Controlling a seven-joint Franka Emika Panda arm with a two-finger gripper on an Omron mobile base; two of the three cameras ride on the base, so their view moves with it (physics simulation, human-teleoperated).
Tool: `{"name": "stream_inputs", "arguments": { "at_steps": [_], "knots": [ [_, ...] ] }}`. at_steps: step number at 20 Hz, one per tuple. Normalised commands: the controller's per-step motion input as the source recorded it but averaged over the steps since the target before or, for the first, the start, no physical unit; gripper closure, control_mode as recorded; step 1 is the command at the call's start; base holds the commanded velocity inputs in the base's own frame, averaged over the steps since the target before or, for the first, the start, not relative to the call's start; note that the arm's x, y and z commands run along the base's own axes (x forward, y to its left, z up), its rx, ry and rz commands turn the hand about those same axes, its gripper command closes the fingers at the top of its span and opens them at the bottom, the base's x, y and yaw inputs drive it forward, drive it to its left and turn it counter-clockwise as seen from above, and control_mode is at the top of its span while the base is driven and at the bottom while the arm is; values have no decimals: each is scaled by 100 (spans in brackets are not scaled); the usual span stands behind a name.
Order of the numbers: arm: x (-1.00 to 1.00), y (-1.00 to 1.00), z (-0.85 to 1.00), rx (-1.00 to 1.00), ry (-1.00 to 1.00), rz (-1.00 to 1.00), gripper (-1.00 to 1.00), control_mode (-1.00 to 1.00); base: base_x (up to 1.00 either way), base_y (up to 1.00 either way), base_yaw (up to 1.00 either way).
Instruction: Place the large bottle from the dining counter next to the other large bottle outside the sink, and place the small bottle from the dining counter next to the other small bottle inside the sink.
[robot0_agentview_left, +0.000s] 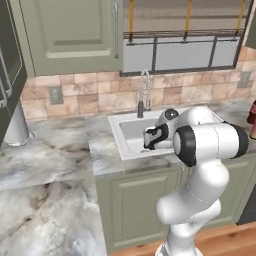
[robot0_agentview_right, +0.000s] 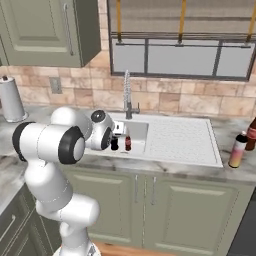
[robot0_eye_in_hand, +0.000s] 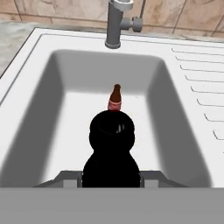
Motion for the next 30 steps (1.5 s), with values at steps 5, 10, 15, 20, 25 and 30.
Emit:
{"name": "stream_inputs", "arguments": {
  "at_steps": [5,10,15,20,25,30],
  "knots": [
    [0,0,0,0,0,0,100,100,38,21,0],
    [0,0,0,0,0,0,100,100,35,21,0],
    [0,0,0,0,0,0,100,100,38,18,0],
    [0,0,0,0,0,0,100,100,38,15,0],
    [0,0,0,0,0,0,100,100,34,13,0],
    [0,0,0,0,0,0,100,100,19,4,0]
  ]
}}
